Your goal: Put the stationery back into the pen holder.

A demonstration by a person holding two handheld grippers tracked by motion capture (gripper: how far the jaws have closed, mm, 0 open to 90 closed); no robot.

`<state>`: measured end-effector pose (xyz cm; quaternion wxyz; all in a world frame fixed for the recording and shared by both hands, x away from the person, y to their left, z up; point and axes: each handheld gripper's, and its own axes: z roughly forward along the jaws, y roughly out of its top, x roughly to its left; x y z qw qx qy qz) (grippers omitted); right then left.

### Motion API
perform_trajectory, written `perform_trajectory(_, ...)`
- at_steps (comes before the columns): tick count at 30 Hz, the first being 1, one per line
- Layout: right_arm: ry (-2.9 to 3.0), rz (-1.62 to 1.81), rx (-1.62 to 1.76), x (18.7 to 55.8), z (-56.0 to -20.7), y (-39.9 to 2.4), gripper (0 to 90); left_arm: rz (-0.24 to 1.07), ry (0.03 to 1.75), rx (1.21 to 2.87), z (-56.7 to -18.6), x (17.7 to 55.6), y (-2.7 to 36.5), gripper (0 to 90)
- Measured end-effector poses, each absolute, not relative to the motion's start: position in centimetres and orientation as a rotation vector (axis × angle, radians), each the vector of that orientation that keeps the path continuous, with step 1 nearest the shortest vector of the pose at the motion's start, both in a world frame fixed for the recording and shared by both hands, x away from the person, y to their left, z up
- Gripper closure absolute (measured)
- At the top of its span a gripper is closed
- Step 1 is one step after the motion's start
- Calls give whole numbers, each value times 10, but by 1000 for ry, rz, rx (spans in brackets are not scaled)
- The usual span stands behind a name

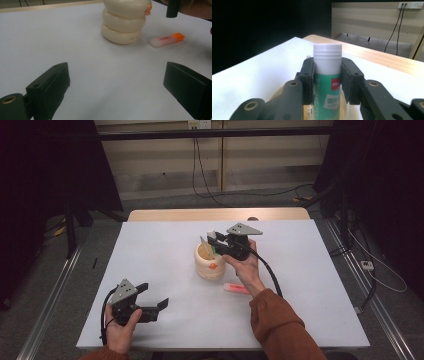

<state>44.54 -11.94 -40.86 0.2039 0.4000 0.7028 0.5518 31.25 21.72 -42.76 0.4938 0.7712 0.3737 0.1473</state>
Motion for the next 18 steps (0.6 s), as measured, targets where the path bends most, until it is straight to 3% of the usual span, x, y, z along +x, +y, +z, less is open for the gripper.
perform_trajectory(8,1975,1518,1120,443,-414,-121,647,356,908,1871,-428,313,217,66)
perform_trajectory(12,1968,1522,1111,442,-411,-122,587,356,908,1872,-428,312,216,66)
perform_trajectory(18,1957,1545,1131,440,-404,-128,375,356,908,1872,-428,312,216,66)
